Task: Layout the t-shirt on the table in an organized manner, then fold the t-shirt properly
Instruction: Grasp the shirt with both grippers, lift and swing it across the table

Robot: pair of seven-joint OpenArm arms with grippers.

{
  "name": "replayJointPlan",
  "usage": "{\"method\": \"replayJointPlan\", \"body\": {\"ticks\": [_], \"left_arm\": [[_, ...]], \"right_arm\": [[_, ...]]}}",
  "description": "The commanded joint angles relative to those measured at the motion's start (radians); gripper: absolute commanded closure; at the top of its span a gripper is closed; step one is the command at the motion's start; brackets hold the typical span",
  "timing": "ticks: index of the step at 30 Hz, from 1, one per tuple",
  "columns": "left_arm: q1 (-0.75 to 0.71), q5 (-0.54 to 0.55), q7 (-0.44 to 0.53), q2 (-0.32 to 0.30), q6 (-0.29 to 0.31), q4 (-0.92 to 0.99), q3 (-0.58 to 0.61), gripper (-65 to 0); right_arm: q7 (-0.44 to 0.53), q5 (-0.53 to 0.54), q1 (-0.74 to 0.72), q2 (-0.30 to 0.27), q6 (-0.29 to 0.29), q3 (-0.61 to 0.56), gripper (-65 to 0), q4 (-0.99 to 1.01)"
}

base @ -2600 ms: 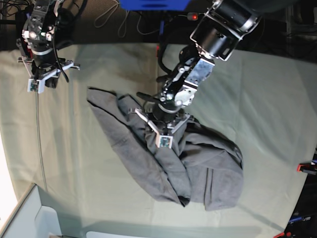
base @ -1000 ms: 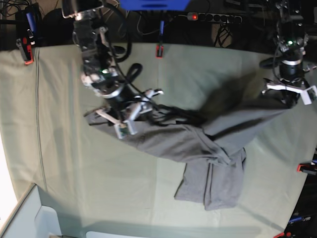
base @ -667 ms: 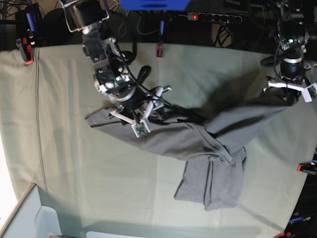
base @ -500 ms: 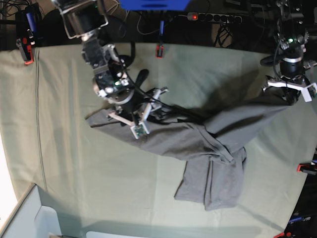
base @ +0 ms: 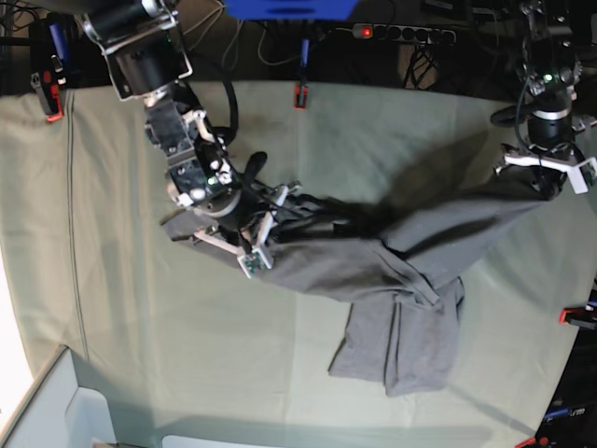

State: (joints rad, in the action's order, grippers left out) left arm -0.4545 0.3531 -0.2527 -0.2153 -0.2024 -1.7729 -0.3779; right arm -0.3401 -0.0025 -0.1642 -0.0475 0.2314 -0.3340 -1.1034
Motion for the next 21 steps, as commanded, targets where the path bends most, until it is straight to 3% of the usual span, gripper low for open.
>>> {"method": "replayJointPlan", "body": {"ticks": [1,8,16,21], "left_arm": [[0.003,-0.007,0.031,-0.009,-0.006,-0.015,-0.005,-0.2],[0.018,-0.007,0.034,-0.009,-0.006,-0.026,-0.003,-0.2],[0.105,-0.006,0.034,-0.009,-0.006,-0.064,0.035,-0.2],[0.164,-0.007,0.029,-0.009,-0.006,-0.157,0.125,-0.2]], "right_arm": [[0.019,0.002,-0.024,-0.002,0.007,0.006,0.0,-0.008],[0.022,0.003,-0.03,-0.039,0.012,0.105,0.0,-0.113],[0.02,0.003,-0.171,-0.081,0.015,0.235,0.0,-0.245],[0.02,0.003,-0.315,-0.101,0.082,0.275,0.0,-0.24]]}}
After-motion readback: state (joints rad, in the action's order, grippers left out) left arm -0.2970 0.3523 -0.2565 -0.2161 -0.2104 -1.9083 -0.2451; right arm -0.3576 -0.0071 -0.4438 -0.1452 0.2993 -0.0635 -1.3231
